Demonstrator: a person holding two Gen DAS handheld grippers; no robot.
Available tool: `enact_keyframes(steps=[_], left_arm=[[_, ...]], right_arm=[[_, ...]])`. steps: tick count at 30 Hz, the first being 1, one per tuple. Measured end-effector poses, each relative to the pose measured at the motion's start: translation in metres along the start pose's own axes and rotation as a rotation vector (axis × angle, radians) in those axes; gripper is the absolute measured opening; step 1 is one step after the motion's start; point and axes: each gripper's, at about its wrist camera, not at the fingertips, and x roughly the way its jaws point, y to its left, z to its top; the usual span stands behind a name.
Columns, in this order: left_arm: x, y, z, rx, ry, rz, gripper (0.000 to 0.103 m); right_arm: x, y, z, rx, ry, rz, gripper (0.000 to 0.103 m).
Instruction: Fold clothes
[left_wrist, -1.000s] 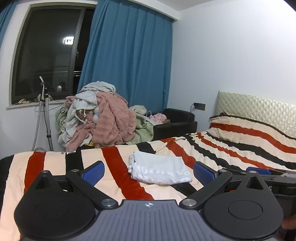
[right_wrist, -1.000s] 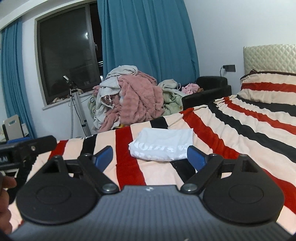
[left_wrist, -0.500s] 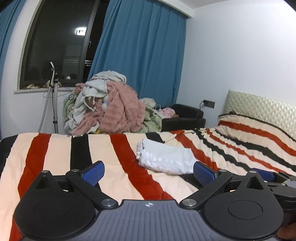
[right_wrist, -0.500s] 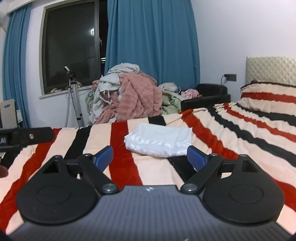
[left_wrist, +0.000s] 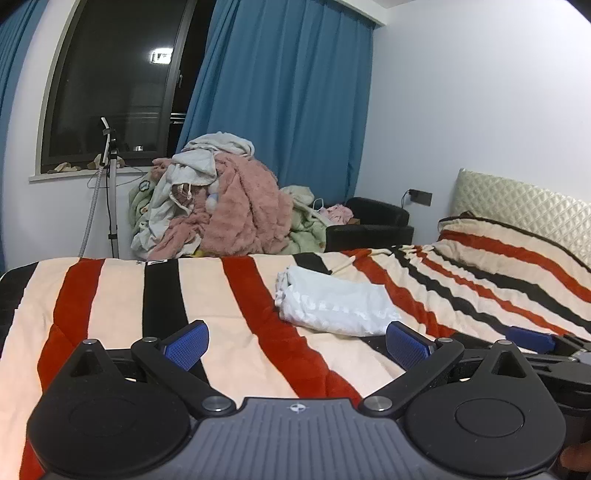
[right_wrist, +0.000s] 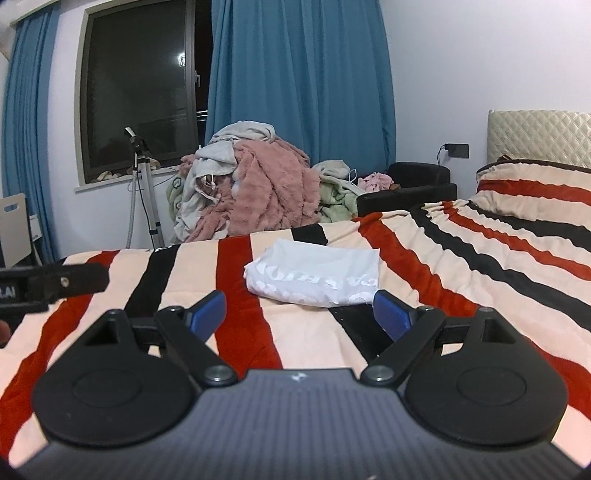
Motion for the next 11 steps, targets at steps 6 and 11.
enact_keyframes(steps=[6,11], left_arm=[[0.0006,-0.0002,-0.0019,-0.005,0.002,0.005,0.103],[0.0008,-0.0007,-0.0036,-0.002,0.001,0.003,0.103]], right_arm=[[-0.0025,0.0008,0.0003,-0.003,-0.007,-0.004,0.088],[-0.0016,-0.0001,0.0001,0.003,0.0,-0.004,0.088]])
